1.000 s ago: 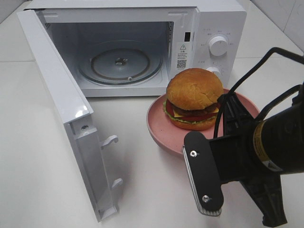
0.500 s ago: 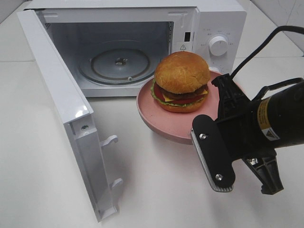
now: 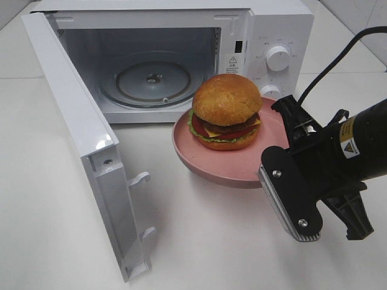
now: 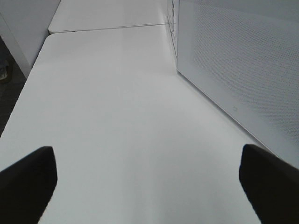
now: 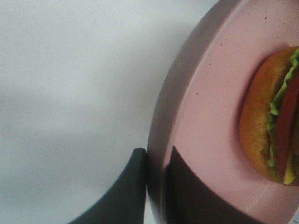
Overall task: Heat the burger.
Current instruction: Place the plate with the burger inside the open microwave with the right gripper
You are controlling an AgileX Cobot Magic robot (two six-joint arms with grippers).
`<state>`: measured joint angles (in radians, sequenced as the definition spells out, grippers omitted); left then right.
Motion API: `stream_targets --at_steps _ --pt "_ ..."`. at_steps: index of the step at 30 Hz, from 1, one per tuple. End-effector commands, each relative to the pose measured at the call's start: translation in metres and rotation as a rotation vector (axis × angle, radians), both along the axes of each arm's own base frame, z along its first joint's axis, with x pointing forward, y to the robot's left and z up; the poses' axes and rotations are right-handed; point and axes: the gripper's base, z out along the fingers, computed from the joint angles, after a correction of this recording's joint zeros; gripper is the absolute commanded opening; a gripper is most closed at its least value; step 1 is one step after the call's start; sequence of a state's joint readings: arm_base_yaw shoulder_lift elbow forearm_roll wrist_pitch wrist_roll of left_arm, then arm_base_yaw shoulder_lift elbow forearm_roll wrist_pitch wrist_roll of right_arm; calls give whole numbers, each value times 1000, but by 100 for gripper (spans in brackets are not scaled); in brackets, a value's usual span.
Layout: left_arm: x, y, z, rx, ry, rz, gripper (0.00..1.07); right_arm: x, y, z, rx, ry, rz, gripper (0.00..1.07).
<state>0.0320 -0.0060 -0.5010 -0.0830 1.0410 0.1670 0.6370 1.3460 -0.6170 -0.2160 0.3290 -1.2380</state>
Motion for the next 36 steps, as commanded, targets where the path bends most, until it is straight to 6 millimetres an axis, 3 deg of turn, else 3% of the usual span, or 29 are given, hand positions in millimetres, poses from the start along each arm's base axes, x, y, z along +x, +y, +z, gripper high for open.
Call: stream_targets --at_steps 1,13,30,36 --pt "-1 0 -1 -5 -6 2 100 5 5 7 48 -74 62 1" --pt "-1 0 -1 -5 -6 2 100 7 13 13 159 -113 121 1" --pt "-1 0 -1 -5 -6 2 100 10 15 15 163 -144 137 0" --pt "-1 0 -1 -5 -6 2 100 25 27 15 147 -106 141 0"
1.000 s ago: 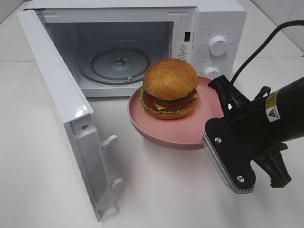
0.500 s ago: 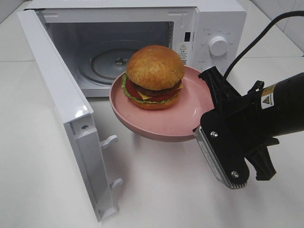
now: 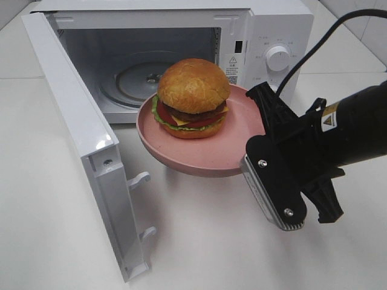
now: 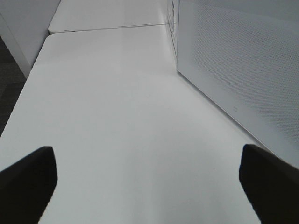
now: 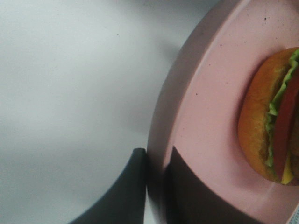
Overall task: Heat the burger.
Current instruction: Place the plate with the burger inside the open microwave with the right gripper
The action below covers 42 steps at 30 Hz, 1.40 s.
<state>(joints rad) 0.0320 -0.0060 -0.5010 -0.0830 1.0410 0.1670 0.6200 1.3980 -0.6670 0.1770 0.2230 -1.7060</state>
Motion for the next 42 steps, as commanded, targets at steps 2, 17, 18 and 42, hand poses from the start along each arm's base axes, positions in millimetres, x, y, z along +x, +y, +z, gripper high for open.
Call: stream_targets --at_steps 2,17,18,42 --pt "-1 0 -1 -5 -6 2 100 17 10 9 38 -61 -9 0" --pt "-1 0 -1 -4 -6 1 100 48 33 3 29 -48 -5 0" --pt "-1 0 -1 -4 -6 1 100 52 36 2 28 -47 -5 0" --pt "-1 0 -1 -5 -6 2 100 102 71 -2 47 -63 -8 0"
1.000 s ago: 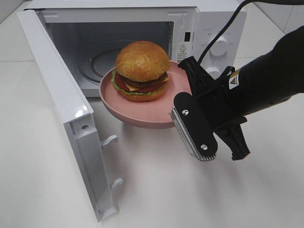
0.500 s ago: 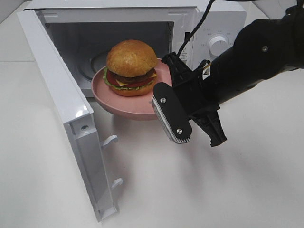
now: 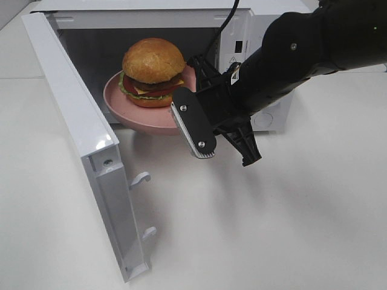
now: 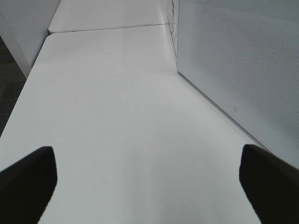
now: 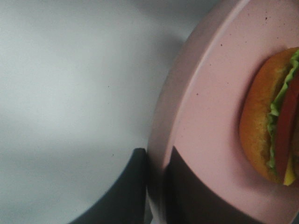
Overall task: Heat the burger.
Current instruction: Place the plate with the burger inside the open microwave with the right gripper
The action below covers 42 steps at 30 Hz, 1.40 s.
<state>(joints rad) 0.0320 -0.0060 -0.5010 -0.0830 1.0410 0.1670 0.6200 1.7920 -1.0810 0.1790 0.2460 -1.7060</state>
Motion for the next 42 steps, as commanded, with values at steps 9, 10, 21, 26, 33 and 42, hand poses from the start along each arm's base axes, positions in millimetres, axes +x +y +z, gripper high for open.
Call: stream_targets --at_steps 9,10,21,26,33,42 --pt "-1 0 -1 -5 -6 2 100 26 17 5 42 -56 -10 0" --pt "-1 0 -1 -5 -6 2 100 26 17 5 42 -56 -10 0" --pt "-1 0 -1 -4 -6 1 100 46 31 3 72 -47 -44 0" --pt "-1 0 -1 -5 -6 2 100 58 40 -2 97 -39 -77 0" --pt "-1 0 -1 -5 -6 2 100 71 46 -6 80 -57 -81 0" --pt "-1 0 -1 -5 -6 2 100 91 56 -3 88 -63 -159 0"
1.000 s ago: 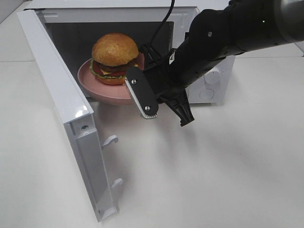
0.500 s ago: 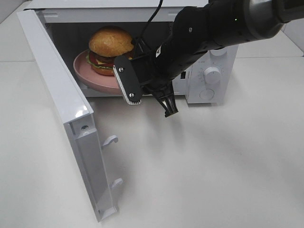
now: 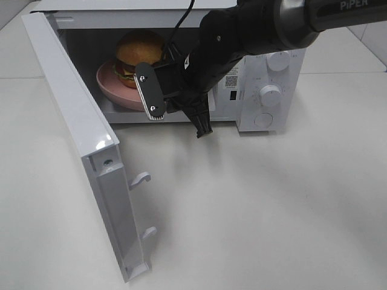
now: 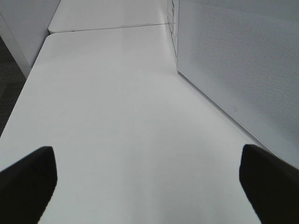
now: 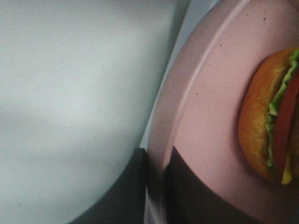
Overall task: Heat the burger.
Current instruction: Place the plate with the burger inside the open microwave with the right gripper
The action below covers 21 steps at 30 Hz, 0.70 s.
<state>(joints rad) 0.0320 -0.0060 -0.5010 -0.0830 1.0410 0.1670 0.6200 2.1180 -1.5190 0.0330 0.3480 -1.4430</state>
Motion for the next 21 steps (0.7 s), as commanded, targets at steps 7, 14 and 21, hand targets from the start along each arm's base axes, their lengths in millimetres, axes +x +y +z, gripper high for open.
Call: stream_targets --at_steps 7,14,21 --pt "-1 0 -1 -5 -6 2 100 29 8 15 18 -89 -106 0" --pt "-1 0 -1 -5 -6 2 100 37 9 8 -1 -85 -168 0" --pt "-1 0 -1 -5 -6 2 100 45 13 3 -1 -92 -190 0"
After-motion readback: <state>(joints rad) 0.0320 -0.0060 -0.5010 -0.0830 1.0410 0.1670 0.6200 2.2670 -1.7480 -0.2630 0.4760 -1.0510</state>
